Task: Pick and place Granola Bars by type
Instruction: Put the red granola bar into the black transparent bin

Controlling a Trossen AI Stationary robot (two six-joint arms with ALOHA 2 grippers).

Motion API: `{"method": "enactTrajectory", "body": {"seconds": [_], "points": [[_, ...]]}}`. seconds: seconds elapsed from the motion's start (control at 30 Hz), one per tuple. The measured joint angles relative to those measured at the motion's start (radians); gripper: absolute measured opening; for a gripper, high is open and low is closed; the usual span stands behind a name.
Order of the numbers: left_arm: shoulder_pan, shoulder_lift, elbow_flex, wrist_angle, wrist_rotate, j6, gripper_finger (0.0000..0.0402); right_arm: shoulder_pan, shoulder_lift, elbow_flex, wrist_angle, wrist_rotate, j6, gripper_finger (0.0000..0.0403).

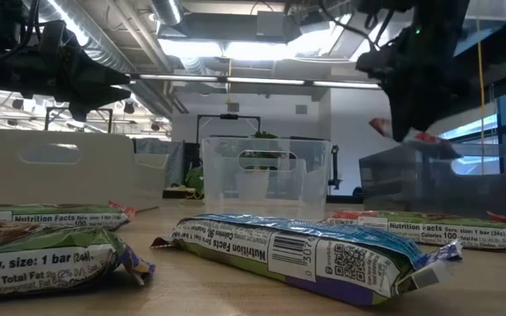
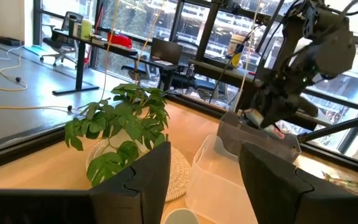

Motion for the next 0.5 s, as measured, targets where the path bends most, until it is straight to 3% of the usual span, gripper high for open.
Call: {"method": "enactTrajectory", "body": {"seconds": [0.5], "points": [[0.000, 0.000, 0.000, 0.000, 0.000, 0.000, 0.0181, 0.000, 0.142, 0.000, 0.003, -0.027, 0.007, 0.0116]]}}
